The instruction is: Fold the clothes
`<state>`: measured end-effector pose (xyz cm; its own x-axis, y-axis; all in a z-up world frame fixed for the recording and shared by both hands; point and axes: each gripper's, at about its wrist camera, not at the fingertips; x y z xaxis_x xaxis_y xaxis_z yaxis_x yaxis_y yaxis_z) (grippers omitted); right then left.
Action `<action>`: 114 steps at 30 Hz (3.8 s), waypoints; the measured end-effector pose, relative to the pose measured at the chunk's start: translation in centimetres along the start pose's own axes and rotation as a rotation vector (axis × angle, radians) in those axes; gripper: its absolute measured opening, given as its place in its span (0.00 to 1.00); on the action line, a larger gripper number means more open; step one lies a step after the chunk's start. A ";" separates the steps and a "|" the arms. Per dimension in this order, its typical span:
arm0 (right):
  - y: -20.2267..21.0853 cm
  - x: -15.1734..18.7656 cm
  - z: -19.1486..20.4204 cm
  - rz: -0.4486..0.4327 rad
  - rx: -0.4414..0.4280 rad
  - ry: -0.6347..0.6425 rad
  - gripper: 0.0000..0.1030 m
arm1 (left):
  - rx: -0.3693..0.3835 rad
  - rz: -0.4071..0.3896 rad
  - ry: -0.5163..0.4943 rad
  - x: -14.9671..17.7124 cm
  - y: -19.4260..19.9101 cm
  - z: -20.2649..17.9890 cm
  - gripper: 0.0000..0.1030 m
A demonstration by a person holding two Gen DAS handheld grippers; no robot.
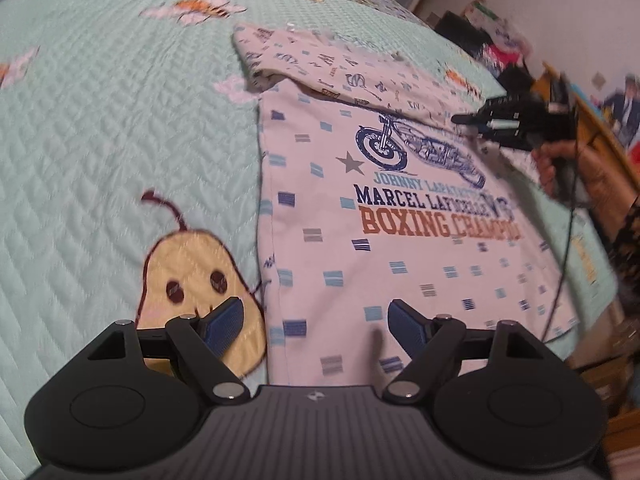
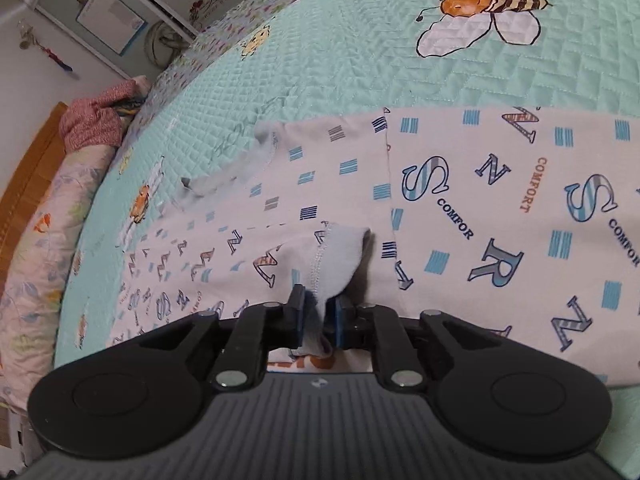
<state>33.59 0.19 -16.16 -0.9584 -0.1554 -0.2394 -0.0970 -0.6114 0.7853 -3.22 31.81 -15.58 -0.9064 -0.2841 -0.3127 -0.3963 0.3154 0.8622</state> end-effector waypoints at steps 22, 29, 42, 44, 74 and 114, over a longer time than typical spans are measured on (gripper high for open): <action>1.8 -0.2 2.6 -0.075 0.006 0.078 0.11 | 0.124 0.043 0.237 1.4 1.3 2.2 0.02; 6.8 -3.0 6.8 -0.208 -0.071 0.134 0.06 | -0.036 0.023 0.075 0.5 2.4 -2.0 0.02; 14.1 -2.3 2.2 -0.361 -0.036 0.098 0.03 | -0.085 0.041 -0.232 0.1 2.1 -9.0 0.02; 14.1 -2.1 1.0 -0.369 -0.036 0.077 0.03 | -0.094 0.061 -0.264 0.0 1.5 -9.7 0.02; 12.6 -2.9 -4.4 -0.369 0.141 -0.011 0.03 | 0.043 0.049 0.052 -0.6 0.5 -4.8 0.40; -0.1 12.0 6.7 0.226 -0.240 0.275 0.39 | 0.102 -0.033 0.069 -0.5 -2.8 -3.6 0.28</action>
<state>20.29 3.63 -15.31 -0.8381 -0.4872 -0.2453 0.2033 -0.6963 0.6884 -1.14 27.84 -16.44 -0.8817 -0.3567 -0.3088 -0.4418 0.3946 0.8057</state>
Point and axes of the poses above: each gripper's, at about its wrist camera, not at the fingertips, and y roughly against the way its jaws point, z to its left, x to its underside, and after that the axes turned 14 degrees about z, right-handed
